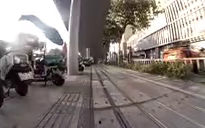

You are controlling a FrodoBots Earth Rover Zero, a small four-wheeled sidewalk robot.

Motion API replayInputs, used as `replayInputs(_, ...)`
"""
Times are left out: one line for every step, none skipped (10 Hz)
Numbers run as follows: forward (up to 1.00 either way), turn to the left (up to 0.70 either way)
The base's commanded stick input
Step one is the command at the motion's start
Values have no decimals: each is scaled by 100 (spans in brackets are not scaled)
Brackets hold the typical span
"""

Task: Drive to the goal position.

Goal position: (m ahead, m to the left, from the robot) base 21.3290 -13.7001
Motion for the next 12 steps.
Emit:
replayInputs(70,0)
replayInputs(70,0)
replayInputs(70,0)
replayInputs(70,0)
replayInputs(70,0)
replayInputs(70,0)
replayInputs(70,0)
replayInputs(70,0)
replayInputs(70,0)
replayInputs(70,0)
replayInputs(70,0)
replayInputs(70,0)
